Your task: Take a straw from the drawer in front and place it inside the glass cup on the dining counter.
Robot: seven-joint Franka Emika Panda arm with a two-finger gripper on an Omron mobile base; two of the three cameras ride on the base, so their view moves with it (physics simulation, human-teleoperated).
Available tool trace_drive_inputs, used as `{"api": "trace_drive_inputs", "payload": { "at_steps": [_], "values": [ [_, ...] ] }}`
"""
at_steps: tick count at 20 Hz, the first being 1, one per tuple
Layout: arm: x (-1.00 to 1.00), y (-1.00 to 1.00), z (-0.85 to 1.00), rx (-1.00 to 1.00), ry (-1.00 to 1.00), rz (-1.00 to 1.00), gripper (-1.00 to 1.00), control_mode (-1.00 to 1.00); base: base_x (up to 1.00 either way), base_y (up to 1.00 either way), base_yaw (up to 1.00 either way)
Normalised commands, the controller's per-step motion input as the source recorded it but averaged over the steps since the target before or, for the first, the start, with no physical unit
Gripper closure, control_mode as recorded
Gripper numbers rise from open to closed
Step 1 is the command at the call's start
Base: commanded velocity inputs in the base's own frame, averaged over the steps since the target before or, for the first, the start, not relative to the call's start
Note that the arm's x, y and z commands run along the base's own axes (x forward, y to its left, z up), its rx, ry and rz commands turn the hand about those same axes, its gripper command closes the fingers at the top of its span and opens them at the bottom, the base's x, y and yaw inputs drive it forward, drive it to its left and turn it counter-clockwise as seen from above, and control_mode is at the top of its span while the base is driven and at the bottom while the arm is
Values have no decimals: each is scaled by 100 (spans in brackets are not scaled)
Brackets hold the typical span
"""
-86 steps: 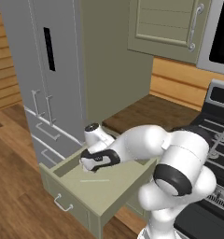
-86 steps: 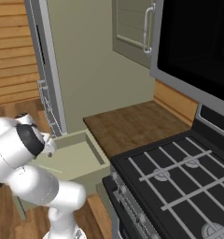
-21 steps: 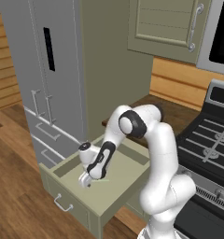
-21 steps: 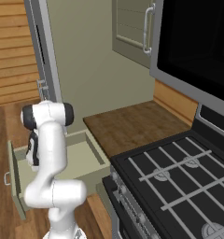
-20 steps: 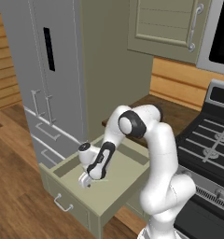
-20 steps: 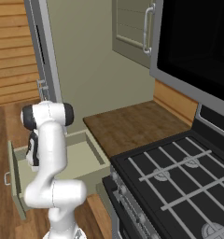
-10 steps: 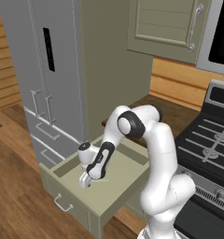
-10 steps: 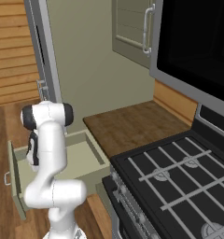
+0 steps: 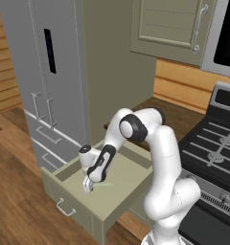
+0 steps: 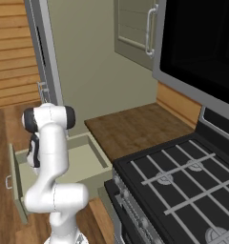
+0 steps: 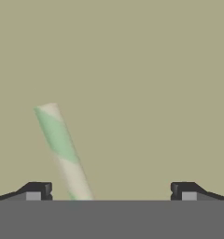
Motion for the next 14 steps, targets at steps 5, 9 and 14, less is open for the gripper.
{"api": "trace_drive_inputs", "payload": {
  "at_steps": [5,9,14],
  "values": [
    [0,0,-65,0,6,13,100,-100,0,0,0],
    [0,0,-57,0,2,13,100,-100,0,0,0],
    [0,0,-46,0,1,12,100,-100,0,0,0]
  ]
}}
